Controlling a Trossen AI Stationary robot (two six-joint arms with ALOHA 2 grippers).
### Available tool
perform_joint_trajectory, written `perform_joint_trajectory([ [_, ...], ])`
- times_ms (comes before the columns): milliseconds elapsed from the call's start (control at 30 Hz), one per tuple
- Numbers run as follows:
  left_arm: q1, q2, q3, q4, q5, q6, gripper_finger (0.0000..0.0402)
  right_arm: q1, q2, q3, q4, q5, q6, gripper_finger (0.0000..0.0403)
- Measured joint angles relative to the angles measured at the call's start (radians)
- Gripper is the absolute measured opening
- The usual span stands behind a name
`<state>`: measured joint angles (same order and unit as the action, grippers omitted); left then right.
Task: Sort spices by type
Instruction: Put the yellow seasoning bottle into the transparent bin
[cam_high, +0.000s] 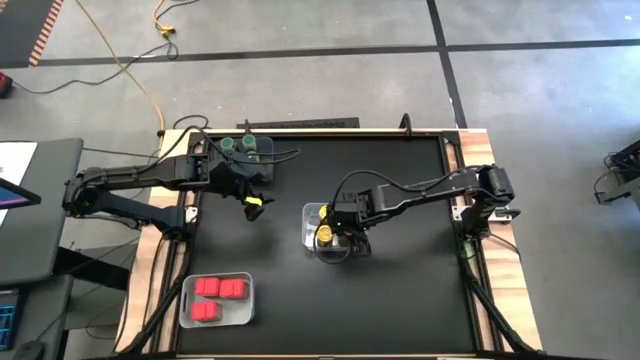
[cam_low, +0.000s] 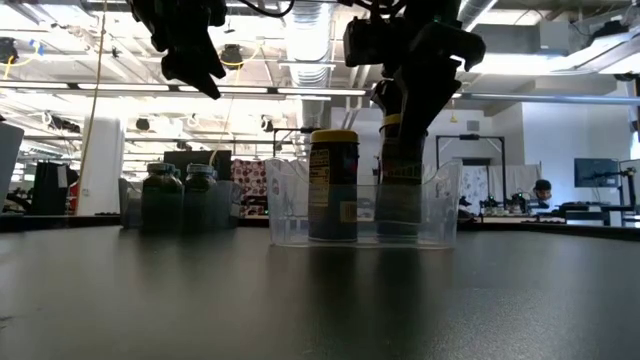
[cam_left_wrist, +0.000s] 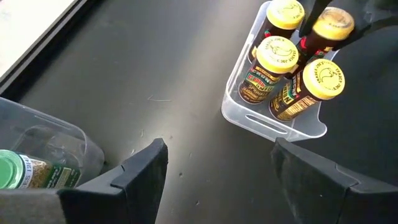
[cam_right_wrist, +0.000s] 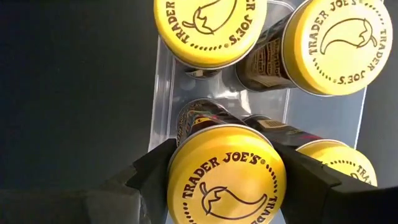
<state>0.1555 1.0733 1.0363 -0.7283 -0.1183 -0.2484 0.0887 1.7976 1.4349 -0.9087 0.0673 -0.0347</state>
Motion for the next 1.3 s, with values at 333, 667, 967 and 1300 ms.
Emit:
perform_joint_trajectory([
  [333, 0.0, 0.0, 0.0, 0.001, -0.004, -0.001, 0.0277, -0.005, 0.036, 0.0, -0.015, 0.001, 0.02, 0.0255],
  [667, 0.0, 0.0, 0.0, 0.001, -0.026, 0.001, 0.0277, 0.004, 0.034, 0.0, -0.027, 0.001, 0.026, 0.0255],
  [967, 0.0, 0.0, 0.0, 0.001, -0.028, 0.001, 0.0277, 0.009, 0.034, 0.0, -0.013, -0.017, 0.018, 0.0255],
  [1300, 0.0, 0.0, 0.0, 0.001, -0.028, 0.001, 0.0277, 0.009, 0.034, 0.0, -0.008, -0.018, 0.053, 0.0255],
])
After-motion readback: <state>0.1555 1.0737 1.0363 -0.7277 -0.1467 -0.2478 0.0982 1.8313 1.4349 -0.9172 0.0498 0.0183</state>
